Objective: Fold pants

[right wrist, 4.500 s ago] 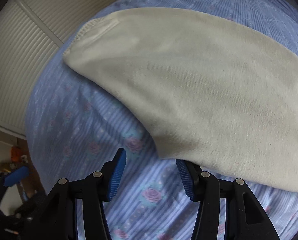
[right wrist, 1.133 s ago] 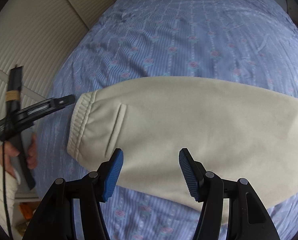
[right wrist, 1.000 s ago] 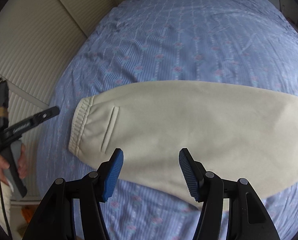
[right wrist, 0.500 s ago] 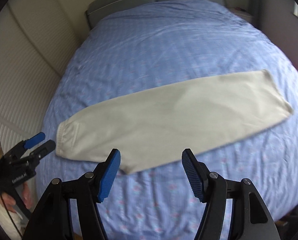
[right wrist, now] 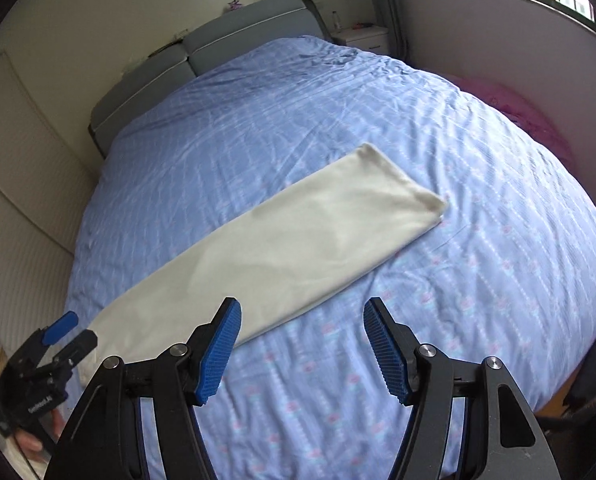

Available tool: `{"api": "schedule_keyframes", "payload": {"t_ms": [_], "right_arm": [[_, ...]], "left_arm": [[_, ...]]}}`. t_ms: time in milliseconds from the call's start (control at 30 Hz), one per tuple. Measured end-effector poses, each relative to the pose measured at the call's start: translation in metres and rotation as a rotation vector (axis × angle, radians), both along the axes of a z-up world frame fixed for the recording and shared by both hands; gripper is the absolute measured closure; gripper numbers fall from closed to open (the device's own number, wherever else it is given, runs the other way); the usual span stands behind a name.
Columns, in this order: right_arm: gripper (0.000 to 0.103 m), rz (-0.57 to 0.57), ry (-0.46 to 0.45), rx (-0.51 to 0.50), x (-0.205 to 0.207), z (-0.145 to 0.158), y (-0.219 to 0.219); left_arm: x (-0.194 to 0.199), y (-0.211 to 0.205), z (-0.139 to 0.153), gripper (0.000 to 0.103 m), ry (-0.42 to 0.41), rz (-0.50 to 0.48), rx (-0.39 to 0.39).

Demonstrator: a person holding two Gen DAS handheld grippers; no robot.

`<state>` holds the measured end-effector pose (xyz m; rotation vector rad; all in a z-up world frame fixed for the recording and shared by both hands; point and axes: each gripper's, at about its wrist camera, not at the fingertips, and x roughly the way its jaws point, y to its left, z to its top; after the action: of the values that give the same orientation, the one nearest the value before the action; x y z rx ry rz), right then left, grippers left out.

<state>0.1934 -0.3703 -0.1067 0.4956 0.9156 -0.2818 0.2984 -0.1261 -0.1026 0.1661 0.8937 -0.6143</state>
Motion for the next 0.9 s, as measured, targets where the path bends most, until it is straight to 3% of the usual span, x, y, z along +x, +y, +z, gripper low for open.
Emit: {"api": "schedule_keyframes", "payload": {"t_ms": [200, 267, 567, 767, 900], "right_arm": [[0.040, -0.037, 0.005, 0.032, 0.002, -0.045, -0.110], [0.051, -0.040, 0.027, 0.047, 0.010, -0.068, -0.139], [0.072, -0.150, 0.064, 0.181, 0.044, -0.168, -0.226], [0.074, -0.167, 0.086, 0.298, 0.070, -0.226, -0.254], [0.074, -0.170, 0.115, 0.355, 0.085, -0.254, -0.265]], "left_arm": [[0.020, -0.100, -0.018, 0.021, -0.054, -0.004, 0.081], [0.024, -0.134, -0.029, 0.021, -0.064, -0.033, 0.116], [0.042, -0.281, -0.097, 0.021, 0.031, -0.218, 0.143], [0.044, -0.324, -0.126, 0.021, 0.055, -0.278, 0.178], [0.043, -0.331, -0.134, 0.021, 0.069, -0.294, 0.192]]}}
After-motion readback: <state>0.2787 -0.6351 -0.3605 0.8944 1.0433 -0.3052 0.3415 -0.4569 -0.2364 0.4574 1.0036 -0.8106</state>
